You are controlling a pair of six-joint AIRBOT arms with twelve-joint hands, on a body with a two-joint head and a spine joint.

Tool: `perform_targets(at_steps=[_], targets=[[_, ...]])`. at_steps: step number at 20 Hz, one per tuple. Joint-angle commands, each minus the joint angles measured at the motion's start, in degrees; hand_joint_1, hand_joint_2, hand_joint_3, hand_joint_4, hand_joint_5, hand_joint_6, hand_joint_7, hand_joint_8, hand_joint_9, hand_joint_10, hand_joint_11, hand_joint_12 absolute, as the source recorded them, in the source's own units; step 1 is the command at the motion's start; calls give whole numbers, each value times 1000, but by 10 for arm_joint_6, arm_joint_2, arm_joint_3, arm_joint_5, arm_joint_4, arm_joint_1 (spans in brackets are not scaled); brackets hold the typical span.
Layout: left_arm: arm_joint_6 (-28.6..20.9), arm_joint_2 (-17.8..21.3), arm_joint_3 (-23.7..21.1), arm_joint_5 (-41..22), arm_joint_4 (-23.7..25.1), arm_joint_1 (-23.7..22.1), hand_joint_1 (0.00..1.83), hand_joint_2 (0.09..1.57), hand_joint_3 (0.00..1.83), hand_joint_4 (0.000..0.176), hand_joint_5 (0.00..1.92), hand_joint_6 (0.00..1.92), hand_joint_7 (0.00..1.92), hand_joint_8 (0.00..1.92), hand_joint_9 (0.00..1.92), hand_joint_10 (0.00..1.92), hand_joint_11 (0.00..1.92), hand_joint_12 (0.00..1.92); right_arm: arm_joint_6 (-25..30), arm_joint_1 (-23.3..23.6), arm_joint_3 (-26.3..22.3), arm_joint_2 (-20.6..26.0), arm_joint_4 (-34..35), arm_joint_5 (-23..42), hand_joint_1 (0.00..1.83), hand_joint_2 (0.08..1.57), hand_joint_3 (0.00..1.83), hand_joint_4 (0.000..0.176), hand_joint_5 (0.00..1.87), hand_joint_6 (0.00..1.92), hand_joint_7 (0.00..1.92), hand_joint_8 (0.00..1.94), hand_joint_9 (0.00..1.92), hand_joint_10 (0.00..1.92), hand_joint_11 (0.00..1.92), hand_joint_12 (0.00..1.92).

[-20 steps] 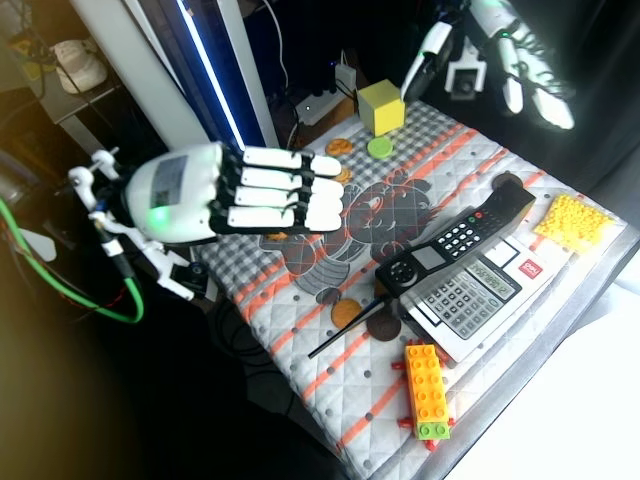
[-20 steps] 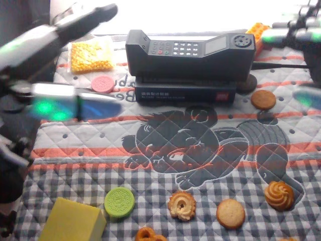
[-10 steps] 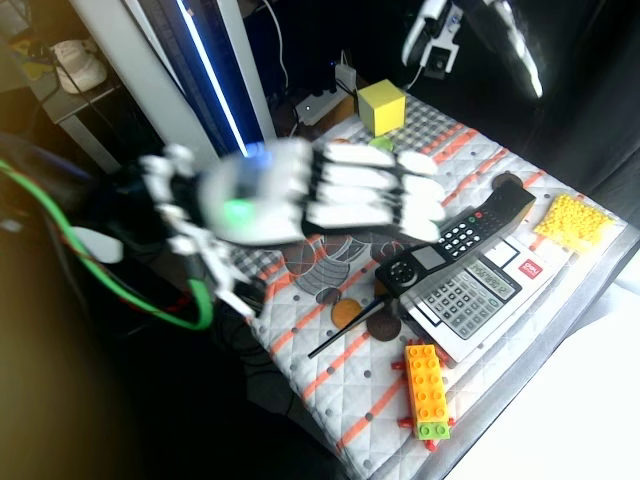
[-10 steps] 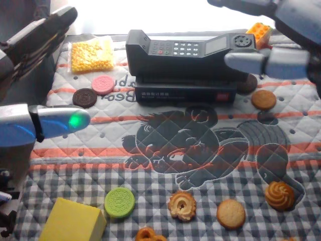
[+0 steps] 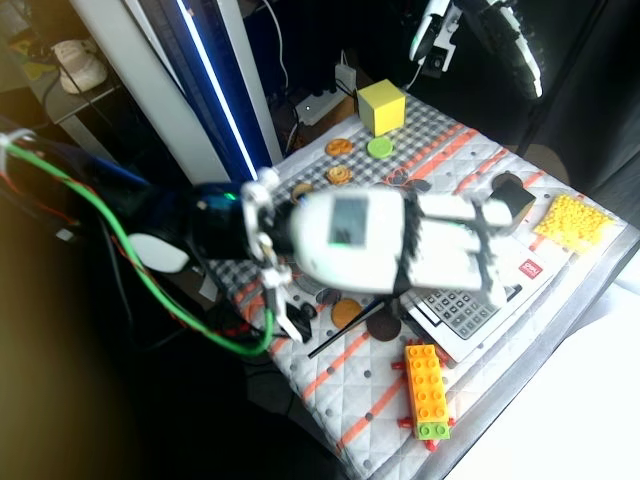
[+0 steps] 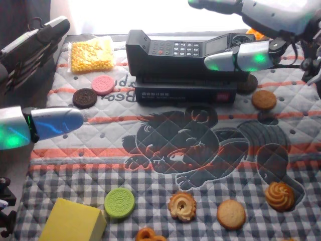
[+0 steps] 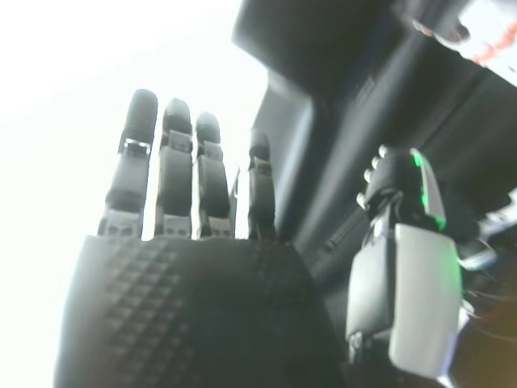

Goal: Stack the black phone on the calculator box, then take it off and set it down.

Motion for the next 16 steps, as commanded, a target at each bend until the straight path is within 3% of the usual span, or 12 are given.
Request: perform_targets(at_steps=[1, 2, 3, 4, 5, 6, 7, 10, 11, 13, 14, 16], targets=[[-7, 0, 2, -75, 0, -1, 741, 886, 4, 126, 38, 0, 0, 0, 0, 0, 0, 0, 12, 8, 7, -1, 9, 49, 508, 1013, 0, 138, 255, 5, 346, 14, 365, 12, 0, 1087], [-7, 0, 2, -75, 1, -1, 750, 890, 5, 127, 42, 2, 8, 3, 0, 0, 0, 0, 14, 8, 9, -2, 9, 44, 536, 1017, 1, 128, 271, 4, 389, 12, 371, 9, 0, 1043], [-7, 1, 2, -76, 1, -1, 746, 887, 3, 135, 42, 2, 13, 5, 0, 0, 0, 0, 14, 8, 11, -2, 9, 34, 602, 1015, 0, 99, 296, 3, 424, 9, 444, 26, 0, 1318], [-7, 2, 1, -77, 1, 0, 765, 884, 1, 140, 47, 4, 7, 2, 0, 0, 0, 0, 14, 7, 12, -2, 9, 27, 621, 1012, 0, 67, 344, 7, 581, 32, 699, 114, 287, 1454], [-8, 2, 1, -77, 0, 2, 757, 891, 4, 129, 42, 1, 3, 0, 0, 0, 0, 0, 15, 3, 14, -2, 9, 22, 688, 1024, 1, 11, 434, 9, 796, 43, 874, 186, 456, 1485], [-10, 2, 1, -77, 0, 3, 754, 893, 5, 133, 41, 1, 0, 0, 0, 0, 0, 0, 16, 1, 15, -2, 9, 19, 753, 1040, 2, 0, 541, 16, 930, 45, 980, 213, 555, 1439], [-12, 2, 1, -78, -1, 4, 744, 904, 8, 145, 38, 0, 0, 0, 0, 0, 0, 0, 17, -1, 15, -1, 9, 16, 1180, 1059, 1, 0, 886, 650, 1204, 521, 1292, 215, 927, 1258], [-12, 2, 1, -80, -5, 6, 777, 908, 7, 136, 39, 1, 8, 3, 0, 0, 0, 0, 20, -7, 15, -1, 9, 16, 1269, 1079, 1, 0, 971, 812, 1174, 823, 1392, 202, 1063, 1116], [-12, 2, 1, -81, -5, 7, 780, 903, 4, 168, 33, 0, 16, 5, 0, 0, 0, 0, 24, -9, 14, 0, 8, 16, 1273, 1090, 2, 0, 935, 869, 1160, 863, 1397, 214, 1039, 1207], [-12, 0, 1, -80, -8, 8, 750, 927, 13, 159, 13, 0, 0, 0, 0, 0, 0, 0, 26, -9, 9, 0, 6, 17, 1260, 1096, 1, 0, 944, 880, 1124, 908, 1335, 196, 950, 1237], [-12, -3, 1, -80, -11, 10, 738, 927, 11, 145, 2, 0, 1, 0, 0, 0, 0, 0, 26, -9, 3, 0, 3, 22, 1259, 1101, 1, 0, 946, 865, 1102, 957, 1317, 283, 964, 1250], [-12, -7, 2, -80, -19, 16, 757, 911, 2, 145, 8, 3, 0, 0, 0, 0, 0, 0, 31, -9, -22, 25, 2, 57, 1267, 1115, 1, 0, 899, 901, 1088, 1009, 1233, 518, 950, 1258]])
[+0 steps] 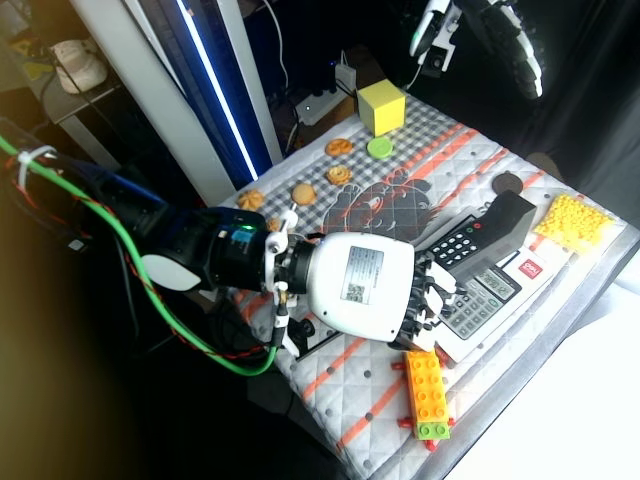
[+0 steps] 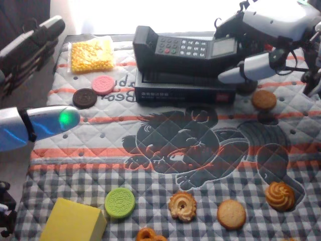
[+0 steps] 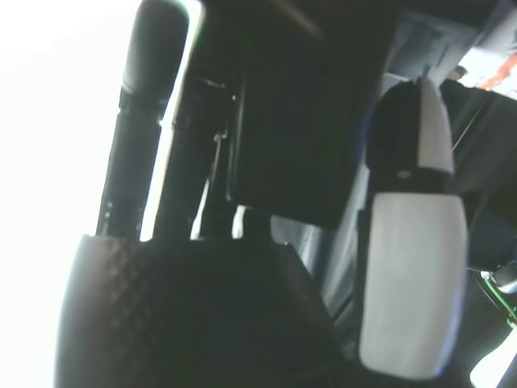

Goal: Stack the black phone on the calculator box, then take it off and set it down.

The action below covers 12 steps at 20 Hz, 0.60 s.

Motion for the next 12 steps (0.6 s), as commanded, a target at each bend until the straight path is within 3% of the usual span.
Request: perform_targets(at_steps=[1, 4, 6, 7, 8, 9, 10, 12], targets=[[-8, 2, 2, -74, -3, -2, 813, 928, 9, 136, 30, 9, 8, 3, 0, 0, 0, 0, 5, 4, -7, 19, 13, 102, 1249, 1109, 0, 0, 916, 938, 1097, 942, 1212, 442, 969, 1086], [-14, 4, 2, -79, -5, 4, 814, 930, 8, 133, 37, 10, 16, 5, 0, 0, 0, 0, 7, 1, -45, 60, 8, 165, 1244, 1113, 1, 0, 914, 939, 1083, 967, 1207, 413, 951, 1067], [-18, 4, 2, -83, -8, 8, 794, 930, 7, 123, 31, 6, 1, 0, 0, 0, 0, 0, 15, -5, -74, 91, -6, 207, 1267, 1084, 0, 0, 969, 840, 1160, 845, 1239, 375, 925, 1071], [-21, 3, 2, -84, -10, 11, 795, 916, 0, 149, 37, 7, 0, 0, 0, 0, 0, 0, 21, -14, -88, 107, -10, 233, 1257, 1078, 3, 0, 996, 824, 1150, 839, 1246, 300, 899, 1060], [-23, 3, 2, -86, -11, 13, 787, 919, 1, 144, 37, 6, 0, 0, 0, 0, 0, 0, 22, -20, -97, 117, -11, 250, 1362, 1073, 0, 0, 969, 829, 1133, 739, 1085, 901, 931, 1009], [-26, 4, 2, -90, -14, 17, 796, 905, 0, 152, 42, 7, 0, 0, 0, 0, 0, 0, 22, -33, -111, 132, -11, 276, 1280, 1075, 0, 0, 979, 858, 1173, 760, 1154, 634, 1007, 967], [-27, 5, 2, -92, -14, 20, 785, 916, 0, 157, 12, 1, 0, 0, 0, 0, 0, 0, 22, -44, -121, 143, -12, 291, 1270, 1063, 0, 0, 1039, 742, 1186, 780, 1200, 484, 968, 1000], [-29, 14, 2, -99, -8, 23, 804, 910, 0, 162, 28, 8, 10, 3, 0, 0, 0, 0, 22, -84, -151, 171, -11, 331, 1268, 1071, 0, 0, 1010, 790, 1185, 792, 1292, 265, 1004, 935]])
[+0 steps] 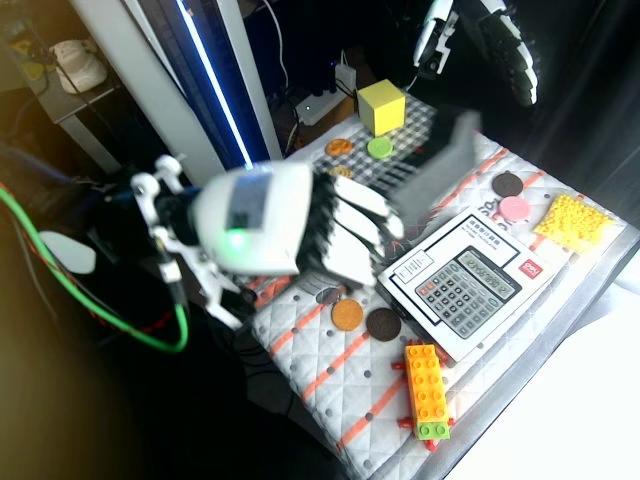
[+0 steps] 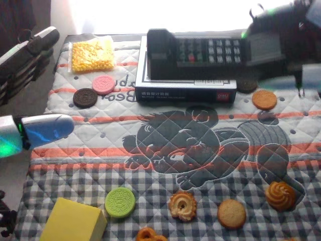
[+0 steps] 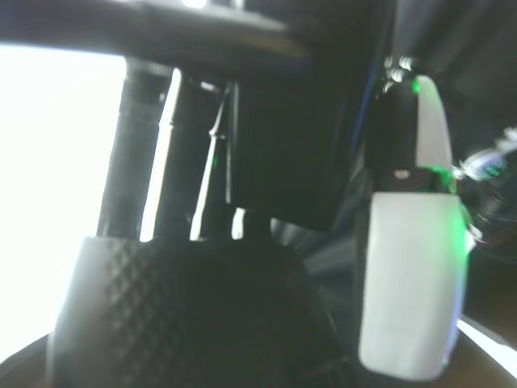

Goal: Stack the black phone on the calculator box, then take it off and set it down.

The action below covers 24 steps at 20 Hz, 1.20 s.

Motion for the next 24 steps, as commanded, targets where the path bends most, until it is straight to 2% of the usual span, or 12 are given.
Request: perform_targets(at_steps=[1, 2, 3, 7, 8, 11, 13, 14, 15, 16, 19, 24], targets=[[-8, 11, 1, -85, 1, -5, 772, 907, 0, 148, 20, 4, 11, 3, 0, 0, 0, 0, 4, -7, -3, 12, 27, 105, 1250, 1080, 3, 0, 975, 913, 1167, 754, 1284, 192, 948, 962], [-8, 19, -1, -97, 5, -6, 756, 903, 0, 152, 34, 9, 19, 6, 0, 0, 0, 0, 4, -32, -14, 19, 32, 119, 1253, 1081, 0, 0, 975, 903, 1173, 754, 1312, 160, 923, 1003], [-8, 23, -2, -106, 5, -6, 769, 906, 0, 165, 36, 8, 39, 13, 0, 0, 0, 0, 5, -42, -18, 21, 33, 126, 1370, 1043, 0, 0, 1027, 737, 1235, 548, 1176, 800, 939, 1011], [-8, 25, -5, -125, -1, -4, 760, 938, 10, 126, 42, 5, 16, 0, 0, 0, 0, 0, 7, -100, -38, 31, 46, 137, 1269, 1061, 0, 0, 1001, 879, 1246, 614, 1351, 142, 1003, 1022], [-8, 22, -5, -120, -1, -4, 762, 942, 11, 123, 41, 4, 9, 0, 0, 0, 0, 0, 7, -114, -37, 31, 56, 137, 1370, 1036, 7, 0, 1023, 819, 1289, 426, 1155, 787, 939, 1007], [-15, 20, -3, -116, -1, -4, 756, 951, 11, 131, 50, 6, 12, 1, 0, 0, 0, 0, 10, -172, -27, 30, 101, 136, 1391, 1042, 0, 0, 1024, 795, 1265, 447, 1082, 987, 915, 913], [-16, 19, -3, -116, 0, -4, 717, 952, 9, 137, 44, 2, 30, 6, 0, 0, 0, 0, 10, -188, -17, 22, 119, 125, 1231, 1096, 2, 16, 956, 1003, 1102, 786, 1024, 178, 703, 775], [-16, 18, -3, -116, -1, -4, 725, 948, 6, 133, 52, 5, 28, 5, 0, 0, 0, 0, 10, -189, -12, 17, 120, 110, 1115, 1086, 0, 11, 639, 365, 900, 296, 939, 49, 621, 549], [-16, 17, -3, -117, -1, -4, 723, 949, 5, 130, 55, 5, 28, 4, 0, 0, 0, 0, 10, -189, -7, 12, 120, 95, 1028, 1074, 0, 34, 481, 87, 783, 78, 854, 9, 622, 399], [-16, 17, -3, -117, -1, -4, 723, 947, 4, 125, 60, 7, 26, 2, 0, 0, 0, 0, 10, -189, -4, 9, 120, 85, 933, 1032, 2, 91, 261, 17, 548, 15, 617, 1, 511, 214], [-16, 16, -3, -118, -1, -4, 720, 948, 3, 130, 45, 0, 13, 3, 0, 0, 0, 0, 10, -190, 1, 2, 120, 69, 819, 950, 0, 170, 4, 0, 265, 0, 297, 0, 243, 51], [-19, 17, -3, -119, -2, -2, 711, 957, 6, 123, 58, 4, 8, 0, 0, 0, 0, 0, 18, -190, 2, 2, 118, 70, 759, 844, 0, 176, 0, 0, 88, 0, 113, 0, 43, 0]])
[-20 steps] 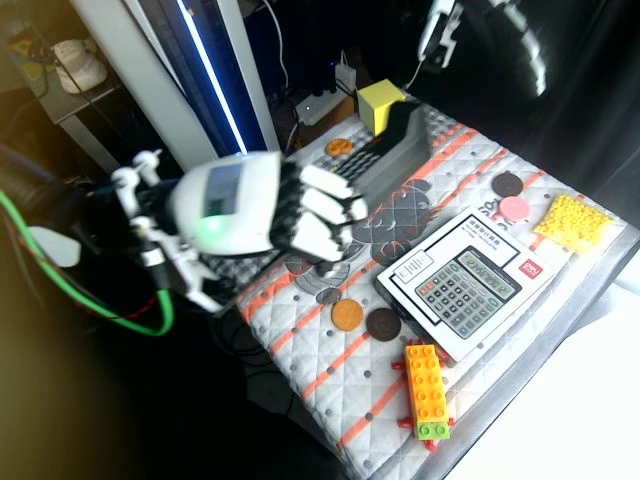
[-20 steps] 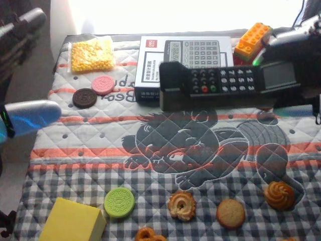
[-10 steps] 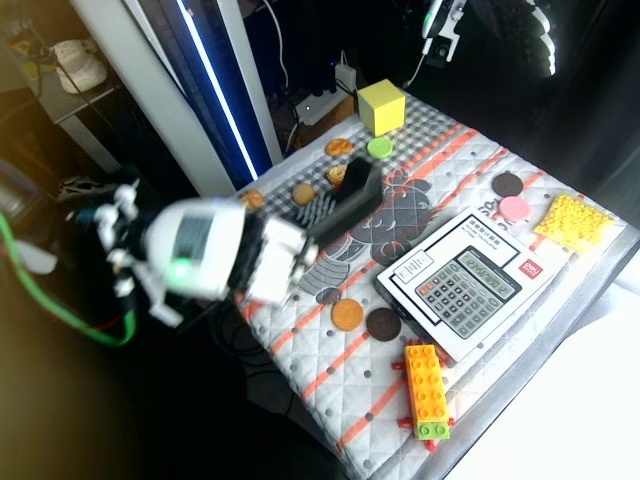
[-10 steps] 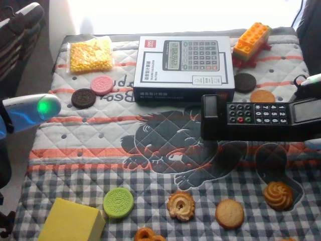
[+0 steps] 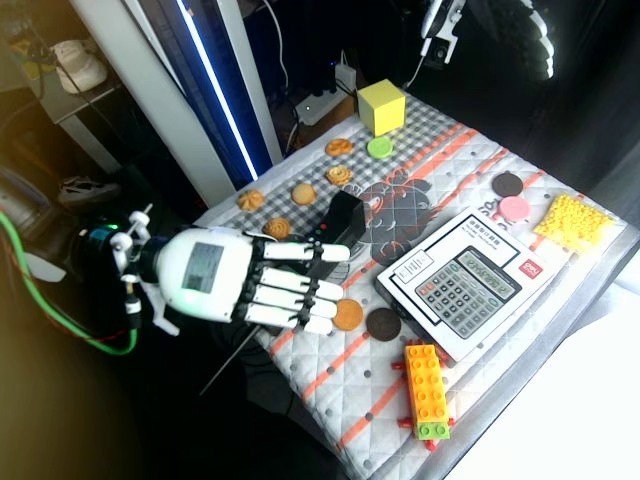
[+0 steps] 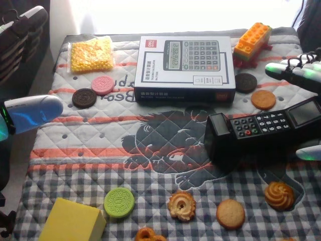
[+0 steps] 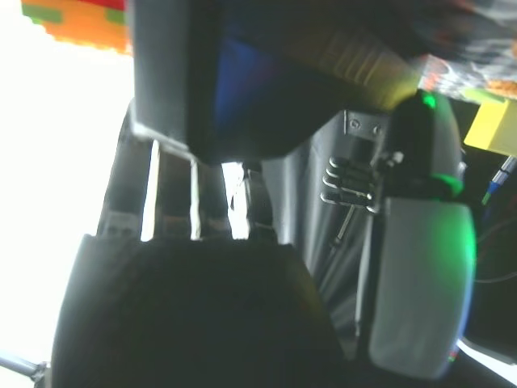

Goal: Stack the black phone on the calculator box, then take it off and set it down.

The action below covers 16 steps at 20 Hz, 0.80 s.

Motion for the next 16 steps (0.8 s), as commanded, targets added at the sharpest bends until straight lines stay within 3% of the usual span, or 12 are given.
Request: perform_targets(at_steps=[1, 4, 5, 6, 7, 8, 11, 12, 13, 14, 15, 16], targets=[[-8, 1, 2, -74, -6, -2, 719, 961, 7, 125, 61, 4, 7, 0, 0, 0, 0, 0, 5, 4, 2, 3, 10, 67, 731, 845, 0, 176, 0, 0, 47, 0, 81, 0, 9, 0], [-8, 0, 3, -75, -9, -1, 688, 964, 6, 103, 17, 0, 0, 0, 0, 0, 0, 0, 21, 4, -5, 5, 8, 100, 668, 851, 0, 176, 0, 0, 0, 0, 14, 0, 0, 0], [-11, 0, 3, -79, -9, 0, 657, 948, 0, 86, 13, 1, 4, 1, 0, 0, 0, 0, 21, 3, -11, 10, 8, 117, 596, 826, 0, 170, 0, 0, 33, 12, 57, 17, 33, 14], [-20, 1, 5, -88, -9, 2, 587, 933, 0, 103, 10, 2, 23, 7, 25, 9, 34, 16, 21, 0, -20, 19, 10, 142, 561, 820, 0, 176, 0, 0, 50, 13, 104, 28, 86, 37], [-33, 2, 7, -99, -9, 5, 587, 933, 0, 103, 10, 2, 23, 7, 25, 9, 34, 16, 21, -3, -29, 28, 13, 170, 561, 820, 0, 176, 0, 0, 50, 13, 104, 28, 86, 37], [-43, 3, 8, -115, -9, 8, 535, 952, 0, 142, 23, 2, 82, 3, 94, 3, 0, 261, 21, -9, -37, 34, 20, 202, 545, 896, 22, 176, 0, 0, 5, 0, 40, 0, 21, 10], [-52, 4, 8, -164, -11, 10, 413, 1052, 17, 153, 20, 0, 70, 1, 53, 4, 0, 172, 20, -40, -59, 50, 48, 294, 712, 934, 3, 169, 0, 0, 34, 11, 87, 11, 77, 32], [-53, 4, 4, -188, -9, 10, 356, 1097, 1, 79, 91, 1, 85, 0, 58, 0, 0, 108, 15, -60, -69, 58, 64, 335, 662, 938, 1, 134, 0, 0, 55, 15, 81, 6, 73, 29], [-55, 4, 2, -202, -8, 10, 356, 1097, 1, 79, 91, 1, 85, 0, 58, 0, 0, 108, 11, -73, -76, 63, 74, 361, 662, 938, 1, 134, 0, 0, 55, 15, 81, 6, 73, 29], [-62, 4, 1, -216, -4, 11, 319, 1135, 0, 0, 251, 1, 149, 0, 100, 1, 0, 259, 9, -88, -83, 67, 81, 385, 685, 973, 14, 132, 0, 0, 20, 2, 92, 7, 103, 40], [-72, 2, 2, -224, 2, 11, 295, 1118, 0, 0, 248, 0, 200, 1, 158, 2, 0, 371, 9, -101, -90, 68, 84, 410, 690, 972, 10, 95, 0, 0, 39, 10, 125, 19, 134, 53], [-75, 1, 1, -225, 6, 11, 209, 1138, 5, 0, 145, 0, 190, 1, 144, 1, 0, 286, 9, -106, -93, 68, 84, 418, 547, 1035, 9, 49, 0, 0, 38, 4, 133, 10, 129, 46]])
